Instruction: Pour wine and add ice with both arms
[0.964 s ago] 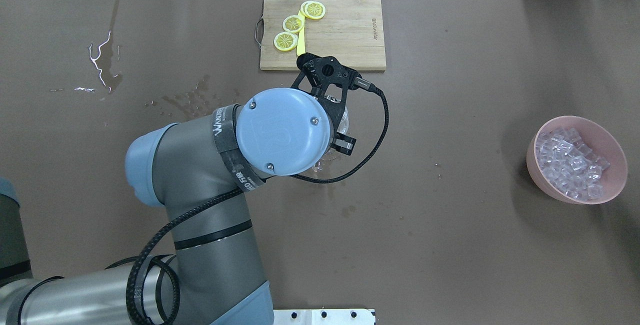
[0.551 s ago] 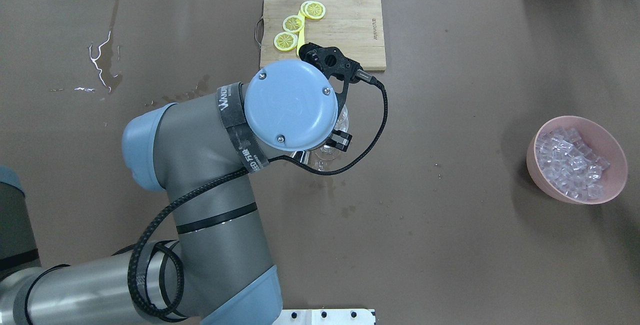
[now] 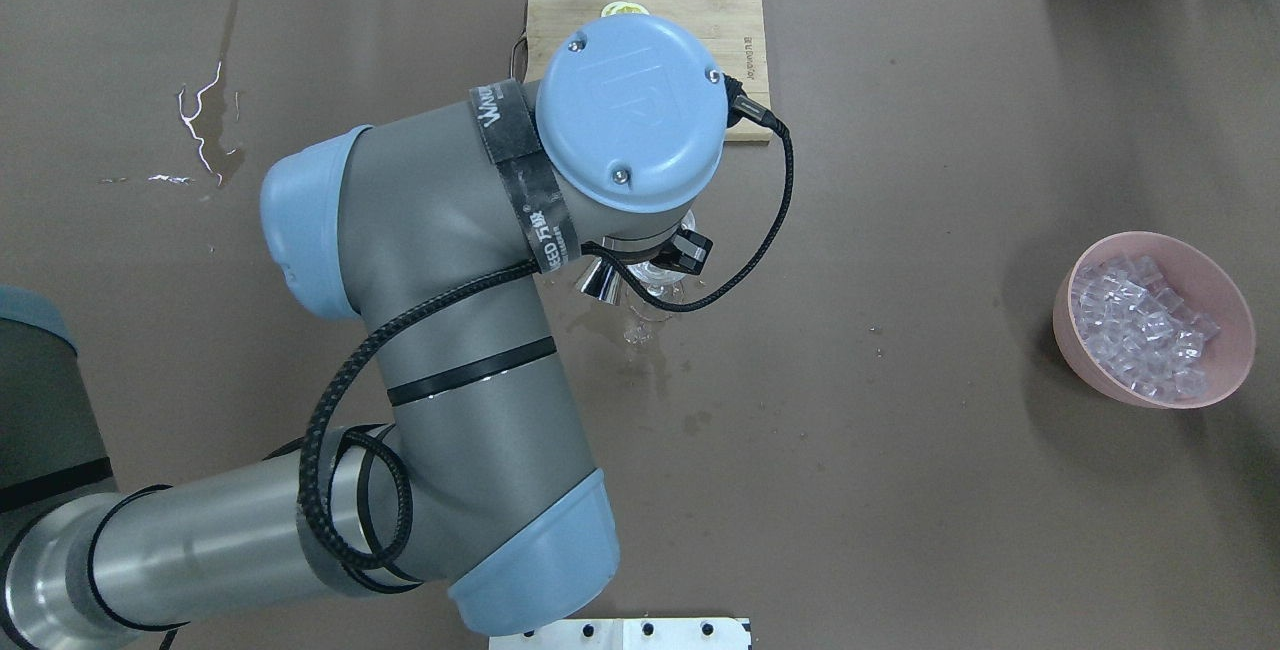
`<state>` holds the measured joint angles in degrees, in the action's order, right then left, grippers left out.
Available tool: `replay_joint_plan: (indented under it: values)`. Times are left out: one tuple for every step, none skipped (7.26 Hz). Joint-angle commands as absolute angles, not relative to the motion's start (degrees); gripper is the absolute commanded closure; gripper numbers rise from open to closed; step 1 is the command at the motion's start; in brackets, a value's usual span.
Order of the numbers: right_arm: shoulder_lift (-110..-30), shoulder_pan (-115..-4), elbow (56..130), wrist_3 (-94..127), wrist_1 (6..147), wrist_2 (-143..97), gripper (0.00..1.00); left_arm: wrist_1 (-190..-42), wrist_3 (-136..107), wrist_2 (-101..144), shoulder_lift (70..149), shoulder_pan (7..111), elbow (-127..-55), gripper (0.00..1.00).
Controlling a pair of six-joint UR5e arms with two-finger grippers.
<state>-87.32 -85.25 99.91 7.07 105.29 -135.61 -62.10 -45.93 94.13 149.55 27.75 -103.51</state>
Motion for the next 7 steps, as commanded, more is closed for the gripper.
replay_joint_plan:
  values:
    - [-87.3,-85.3,99.8,7.1,105.3,-135.6,0.00,-57.5,-43.5,94.7,152.2,27.9,-101.9,1.00]
    - [-87.4,-85.3,99.8,7.1,105.3,-135.6,0.00,-54.9,-42.4,95.1,152.4,27.9,-101.7,1.00]
    - [-87.4,-85.3,99.8,7.1,105.3,-135.6,0.00,-51.5,-39.9,95.2,154.1,27.9,-100.7,1.00]
    - [-87.5,-85.3,99.8,7.1,105.3,-135.6,0.00,-49.1,-38.1,95.3,156.1,27.9,-98.7,1.00]
    - [-87.5,-85.3,99.8,7.1,105.3,-135.6,0.00,-48.1,-36.1,95.4,156.9,28.0,-97.7,1.00]
    - [-87.5,-85.3,99.9,7.1,105.3,-135.6,0.00,-46.9,-34.6,95.4,159.1,28.3,-94.6,1.00]
    - [-87.6,-85.3,99.8,7.1,105.3,-135.7,0.00,-44.4,-32.3,95.4,162.6,28.9,-90.8,1.00]
